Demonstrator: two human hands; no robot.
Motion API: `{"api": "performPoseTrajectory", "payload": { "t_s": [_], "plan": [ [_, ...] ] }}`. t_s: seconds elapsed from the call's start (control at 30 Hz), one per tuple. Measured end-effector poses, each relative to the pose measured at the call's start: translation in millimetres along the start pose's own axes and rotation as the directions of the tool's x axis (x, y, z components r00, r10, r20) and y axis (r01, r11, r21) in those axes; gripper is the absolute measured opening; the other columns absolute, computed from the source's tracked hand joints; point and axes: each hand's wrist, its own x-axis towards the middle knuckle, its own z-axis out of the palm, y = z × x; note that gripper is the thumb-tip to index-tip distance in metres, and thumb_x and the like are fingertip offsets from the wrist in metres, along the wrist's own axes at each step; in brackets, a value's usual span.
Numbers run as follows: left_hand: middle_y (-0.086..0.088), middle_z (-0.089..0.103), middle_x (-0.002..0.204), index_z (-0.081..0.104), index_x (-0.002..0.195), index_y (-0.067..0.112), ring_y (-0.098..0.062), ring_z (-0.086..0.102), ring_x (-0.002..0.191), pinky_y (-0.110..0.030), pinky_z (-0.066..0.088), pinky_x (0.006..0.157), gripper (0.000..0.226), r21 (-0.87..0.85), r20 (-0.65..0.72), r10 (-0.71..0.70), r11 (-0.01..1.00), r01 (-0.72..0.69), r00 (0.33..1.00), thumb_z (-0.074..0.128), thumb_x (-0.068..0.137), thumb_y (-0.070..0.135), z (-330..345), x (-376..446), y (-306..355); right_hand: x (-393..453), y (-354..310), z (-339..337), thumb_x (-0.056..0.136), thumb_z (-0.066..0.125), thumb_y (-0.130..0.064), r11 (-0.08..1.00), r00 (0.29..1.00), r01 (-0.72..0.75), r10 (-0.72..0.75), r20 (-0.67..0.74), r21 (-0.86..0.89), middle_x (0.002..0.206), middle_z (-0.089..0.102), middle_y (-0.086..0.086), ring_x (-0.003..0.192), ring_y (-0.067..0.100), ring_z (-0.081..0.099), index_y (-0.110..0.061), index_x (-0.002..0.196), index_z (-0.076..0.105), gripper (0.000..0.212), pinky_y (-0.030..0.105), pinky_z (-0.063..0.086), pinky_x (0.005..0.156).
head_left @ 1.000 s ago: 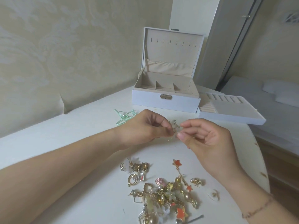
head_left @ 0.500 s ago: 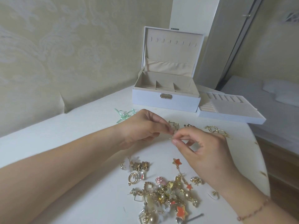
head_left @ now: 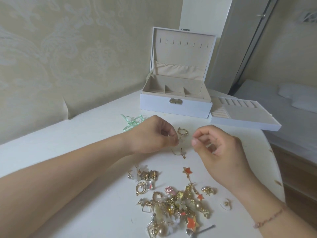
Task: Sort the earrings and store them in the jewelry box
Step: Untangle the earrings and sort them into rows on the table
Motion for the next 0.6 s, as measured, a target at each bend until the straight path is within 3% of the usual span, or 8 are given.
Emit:
{"api": "performPoseTrajectory", "payload": {
  "t_s": [0.1, 0.2, 0.33, 0.47, 0.53, 0.6],
  "plan": [
    [0.012, 0.036, 0.041, 0.071, 0.072, 0.024, -0.005, 0.031, 0.043, -0.017, 0.029, 0.049, 0.015, 0.102, 0.032, 0.005, 0.995, -0.009, 0.999, 0.071, 0.086, 0.019, 1, -1, 0, 3, 8, -2, 0.085, 0.066, -0.005, 0.997, 0.993, -0.07, 0.071, 0.092, -0.023, 0.097, 0.064, -0.023, 0.078, 0.007, 0.059, -0.037, 0.101, 0.063, 0.036, 0.016, 0.043, 0.063],
    [0.012, 0.038, 0.04, 0.07, 0.074, 0.023, -0.006, 0.034, 0.041, -0.013, 0.028, 0.047, 0.012, 0.201, 0.039, 0.057, 0.977, -0.063, 0.998, 0.071, 0.086, 0.02, 5, -1, -1, 2, 6, -5, 0.083, 0.064, -0.002, 0.998, 0.978, -0.024, 0.037, 0.203, -0.064, 0.11, 0.056, -0.033, 0.077, -0.001, 0.053, -0.042, 0.117, 0.06, 0.053, 0.012, 0.037, 0.068],
    [0.014, 0.042, 0.042, 0.071, 0.077, 0.025, -0.005, 0.038, 0.042, -0.016, 0.028, 0.048, 0.008, 0.28, 0.032, 0.098, 0.954, -0.103, 0.995, 0.073, 0.084, 0.027, 6, 0, -5, -1, 7, 0, 0.083, 0.069, -0.021, 0.977, 0.949, 0.044, 0.025, 0.316, -0.21, 0.111, 0.06, -0.03, 0.107, -0.006, 0.051, -0.041, 0.113, 0.065, 0.036, 0.011, 0.038, 0.086],
    [0.014, 0.044, 0.044, 0.071, 0.083, 0.025, -0.005, 0.041, 0.045, -0.017, 0.029, 0.05, 0.003, 0.334, 0.029, 0.145, 0.931, -0.146, 0.989, 0.073, 0.084, 0.023, -2, 2, -8, 0, 10, 2, 0.081, 0.072, -0.025, 0.97, 0.953, 0.061, 0.013, 0.304, -0.235, 0.097, 0.065, -0.024, 0.103, -0.003, 0.055, -0.032, 0.099, 0.071, 0.019, 0.016, 0.042, 0.089],
    [0.012, 0.045, 0.048, 0.069, 0.094, 0.027, -0.003, 0.044, 0.048, -0.017, 0.03, 0.052, 0.012, 0.389, 0.067, 0.168, 0.903, -0.181, 0.984, 0.073, 0.083, 0.025, -9, 2, -10, 1, 11, 2, 0.081, 0.073, -0.027, 0.973, 0.961, 0.045, 0.02, 0.277, -0.227, 0.097, 0.065, -0.023, 0.101, -0.002, 0.055, -0.031, 0.098, 0.072, 0.017, 0.016, 0.041, 0.088],
    [0.012, 0.045, 0.054, 0.067, 0.106, 0.034, -0.001, 0.046, 0.052, -0.017, 0.031, 0.053, 0.027, 0.502, 0.116, 0.181, 0.838, -0.215, 0.977, 0.073, 0.08, 0.039, -14, 0, -14, 1, 11, 5, 0.081, 0.073, -0.035, 0.971, 0.963, 0.042, 0.024, 0.27, -0.236, 0.097, 0.065, -0.023, 0.103, -0.002, 0.054, -0.031, 0.098, 0.071, 0.017, 0.02, 0.043, 0.091]
  ]
}}
